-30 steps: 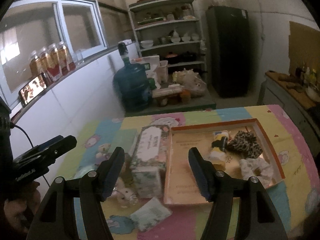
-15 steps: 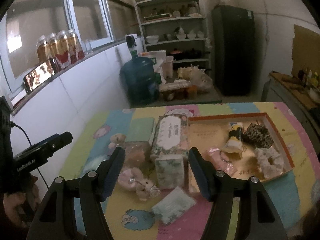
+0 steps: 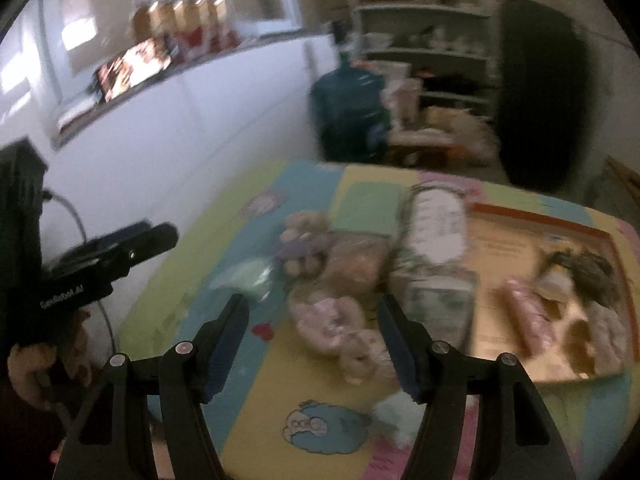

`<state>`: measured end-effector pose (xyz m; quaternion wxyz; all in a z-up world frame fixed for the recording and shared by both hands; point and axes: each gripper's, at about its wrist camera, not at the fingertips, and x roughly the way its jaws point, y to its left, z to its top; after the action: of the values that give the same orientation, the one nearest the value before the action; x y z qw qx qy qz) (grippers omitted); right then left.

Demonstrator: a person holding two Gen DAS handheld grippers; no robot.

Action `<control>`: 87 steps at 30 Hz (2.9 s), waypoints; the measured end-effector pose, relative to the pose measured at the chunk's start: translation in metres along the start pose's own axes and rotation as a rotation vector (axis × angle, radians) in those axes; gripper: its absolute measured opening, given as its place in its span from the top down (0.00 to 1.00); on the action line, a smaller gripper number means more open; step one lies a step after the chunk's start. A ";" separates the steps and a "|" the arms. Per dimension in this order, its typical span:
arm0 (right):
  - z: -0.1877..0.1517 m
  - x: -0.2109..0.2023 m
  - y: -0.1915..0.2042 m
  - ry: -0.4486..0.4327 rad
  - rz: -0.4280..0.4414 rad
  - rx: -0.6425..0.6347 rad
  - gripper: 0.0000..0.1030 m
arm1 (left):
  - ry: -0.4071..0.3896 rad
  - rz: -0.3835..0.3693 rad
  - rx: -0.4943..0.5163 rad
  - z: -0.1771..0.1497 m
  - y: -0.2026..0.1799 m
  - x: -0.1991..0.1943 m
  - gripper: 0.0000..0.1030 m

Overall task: Organize soft objects
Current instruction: 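Withdraw both grippers from the box lid toward the remaining pile, then grasp the mint-green bagged ball with the left gripper while the right gripper grasps the pink-dressed plush bear, then carry the green bag and pink plush bear over the orange-rimmed box lid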

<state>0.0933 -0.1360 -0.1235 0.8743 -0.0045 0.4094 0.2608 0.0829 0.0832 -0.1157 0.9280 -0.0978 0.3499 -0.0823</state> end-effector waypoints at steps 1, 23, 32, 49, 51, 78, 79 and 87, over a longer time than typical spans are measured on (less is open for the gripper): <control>-0.001 0.010 0.003 0.024 0.011 -0.030 0.34 | 0.004 0.001 -0.003 -0.002 0.002 0.001 0.29; -0.016 0.116 0.000 0.331 0.013 -0.341 0.34 | 0.066 0.047 -0.061 -0.021 0.027 0.013 0.29; -0.023 0.120 -0.004 0.354 0.005 -0.312 0.51 | 0.097 -0.002 -0.047 -0.016 0.021 0.037 0.29; -0.013 0.036 -0.006 0.160 0.064 0.046 0.58 | 0.254 -0.071 0.093 -0.018 0.011 0.128 0.32; -0.016 0.029 -0.005 0.151 0.068 0.063 0.58 | 0.278 -0.081 0.087 -0.024 0.013 0.135 0.34; -0.009 -0.018 -0.002 0.019 0.108 0.143 0.58 | 0.147 -0.060 0.080 0.002 -0.013 0.067 0.57; -0.008 -0.020 -0.002 0.013 0.108 0.145 0.58 | 0.141 -0.063 0.081 0.004 -0.015 0.063 0.57; -0.003 -0.039 -0.009 -0.035 0.097 0.158 0.58 | 0.098 -0.078 0.093 0.021 -0.037 0.038 0.57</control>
<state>0.0746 -0.1621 -0.0990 0.8653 0.0886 0.4130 0.2697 0.1224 0.0413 -0.1152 0.9094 -0.0638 0.3868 -0.1393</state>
